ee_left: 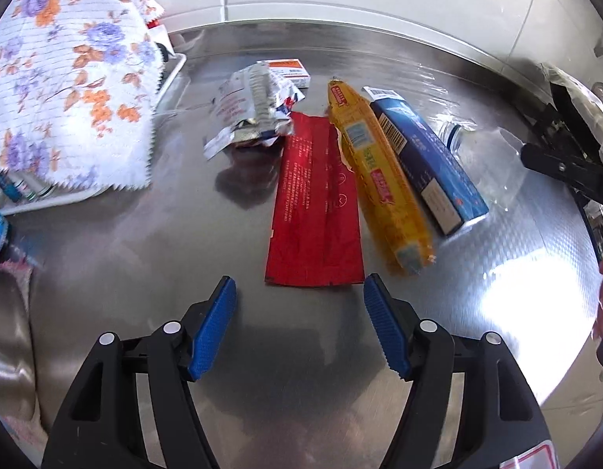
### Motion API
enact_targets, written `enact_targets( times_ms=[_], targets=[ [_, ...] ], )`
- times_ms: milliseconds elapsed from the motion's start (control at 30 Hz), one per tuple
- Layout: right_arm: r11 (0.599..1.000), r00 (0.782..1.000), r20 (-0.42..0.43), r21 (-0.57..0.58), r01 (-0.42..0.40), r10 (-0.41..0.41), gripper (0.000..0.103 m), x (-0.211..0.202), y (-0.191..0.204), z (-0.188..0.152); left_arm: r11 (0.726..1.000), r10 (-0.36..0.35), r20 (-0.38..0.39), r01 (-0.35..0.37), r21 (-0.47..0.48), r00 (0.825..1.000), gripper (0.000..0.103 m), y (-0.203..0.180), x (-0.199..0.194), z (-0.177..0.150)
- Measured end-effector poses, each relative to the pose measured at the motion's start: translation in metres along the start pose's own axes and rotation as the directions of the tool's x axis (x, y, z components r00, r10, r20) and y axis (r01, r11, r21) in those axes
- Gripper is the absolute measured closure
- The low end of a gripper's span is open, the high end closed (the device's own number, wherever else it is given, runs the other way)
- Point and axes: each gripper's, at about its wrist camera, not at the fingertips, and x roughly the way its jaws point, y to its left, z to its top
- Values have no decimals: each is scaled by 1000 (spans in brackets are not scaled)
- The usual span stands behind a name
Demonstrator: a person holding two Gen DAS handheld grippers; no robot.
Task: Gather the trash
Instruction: 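Grasp the red wrapper with the left tool while the right tool grasps the clear plastic bottle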
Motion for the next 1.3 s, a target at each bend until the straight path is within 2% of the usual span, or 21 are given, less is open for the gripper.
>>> enact_targets(
  times_ms=[133,367,533,933,1000,1067,1100,1167,1300],
  targets=[
    [1000,1000,-16,-5,-18,18,16,16,-7,11,1000,-20,10,20,-18,1000,30,-1,7,11],
    [999,999,-18,-8,-47,47,14,29,-11,19,999,-38,37,39,0,999,19,-13,8,21],
    [998,998,-21,-13,-58,57,14,34,-11,22,1000,3,15,-3,14,1000,28,-18,24,32],
    [995,999,-45,-98,-19,14,14,56,1,21,996,77,28,-78,39,997,28,-27,41,47],
    [991,999,-53,-131,0,-7,14,61,5,18,996,83,32,-84,31,996,30,-26,42,49],
    [988,998,-58,-157,5,-15,16,63,8,14,996,87,34,-88,24,996,40,-25,41,50],
    [985,998,-58,-171,10,-20,25,63,9,11,996,89,34,-89,21,995,43,-25,40,50],
    [980,997,-70,-196,7,-21,34,64,11,5,996,92,33,-92,19,995,52,-23,41,53],
    [976,999,-50,-216,6,-18,35,56,14,-1,996,91,31,-91,19,995,57,-20,40,53]
  ],
)
